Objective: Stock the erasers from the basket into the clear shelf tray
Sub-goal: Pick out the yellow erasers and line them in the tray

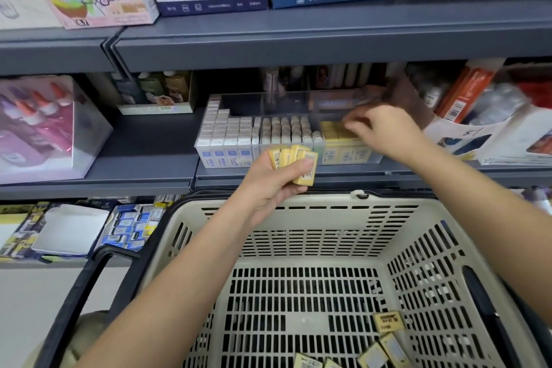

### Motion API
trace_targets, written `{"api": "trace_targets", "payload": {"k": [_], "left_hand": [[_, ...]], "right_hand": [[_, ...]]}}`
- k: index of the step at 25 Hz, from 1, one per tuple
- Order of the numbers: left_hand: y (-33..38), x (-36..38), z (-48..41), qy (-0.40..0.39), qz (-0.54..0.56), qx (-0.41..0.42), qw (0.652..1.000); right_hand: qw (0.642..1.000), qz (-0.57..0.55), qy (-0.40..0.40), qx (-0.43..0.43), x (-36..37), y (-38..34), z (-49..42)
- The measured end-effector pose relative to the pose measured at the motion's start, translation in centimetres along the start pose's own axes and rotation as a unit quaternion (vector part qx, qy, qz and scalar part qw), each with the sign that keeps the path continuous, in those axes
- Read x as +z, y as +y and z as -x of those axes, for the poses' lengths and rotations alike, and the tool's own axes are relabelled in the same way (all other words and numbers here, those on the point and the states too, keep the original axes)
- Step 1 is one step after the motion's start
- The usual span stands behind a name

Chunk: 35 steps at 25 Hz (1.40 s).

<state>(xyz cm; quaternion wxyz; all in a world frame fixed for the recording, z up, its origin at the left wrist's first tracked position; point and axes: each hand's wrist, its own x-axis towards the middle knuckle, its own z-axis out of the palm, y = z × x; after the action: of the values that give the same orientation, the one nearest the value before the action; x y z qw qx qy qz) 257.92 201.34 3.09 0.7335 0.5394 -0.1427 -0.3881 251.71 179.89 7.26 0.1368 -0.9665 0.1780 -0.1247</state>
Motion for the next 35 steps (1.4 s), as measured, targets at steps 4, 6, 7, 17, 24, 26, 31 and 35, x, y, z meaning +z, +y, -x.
{"api": "trace_targets", "payload": {"k": [4,6,7,17,24,26,31,35], "left_hand": [[-0.3,1.1,-0.5,-0.025,0.034,0.002,0.999],[-0.6,2.0,-0.7,-0.046,0.052,-0.004,0.998],[-0.8,2.3,-0.7,-0.055,0.06,-0.009,0.997],[-0.4,1.8,-2.0,0.008,0.069,-0.018,0.997],[-0.5,0.3,-1.7,0.021,0.056,-0.021,0.998],[-0.5,0.2,-1.8,0.017,0.06,-0.022,0.998],[-0.5,0.2,-2.0,0.009,0.068,-0.021,0.997],[-0.6,0.2,-2.1,0.009,0.076,-0.02,0.997]], "right_hand": [[0.954,-0.281,-0.099,-0.019,-0.3,-3.6,4.4],[0.953,-0.288,-0.094,-0.008,0.4,-3.7,5.4],[0.952,-0.296,-0.077,0.006,0.5,-3.6,5.6],[0.953,-0.291,-0.01,0.088,-1.7,0.0,3.1],[0.996,0.034,0.02,0.078,-1.5,2.1,-1.3],[0.996,0.055,-0.003,0.077,-0.8,2.1,-1.9],[0.992,0.059,-0.035,0.106,0.7,2.2,-2.7],[0.99,0.091,-0.056,0.095,1.4,2.2,-2.9]]}}
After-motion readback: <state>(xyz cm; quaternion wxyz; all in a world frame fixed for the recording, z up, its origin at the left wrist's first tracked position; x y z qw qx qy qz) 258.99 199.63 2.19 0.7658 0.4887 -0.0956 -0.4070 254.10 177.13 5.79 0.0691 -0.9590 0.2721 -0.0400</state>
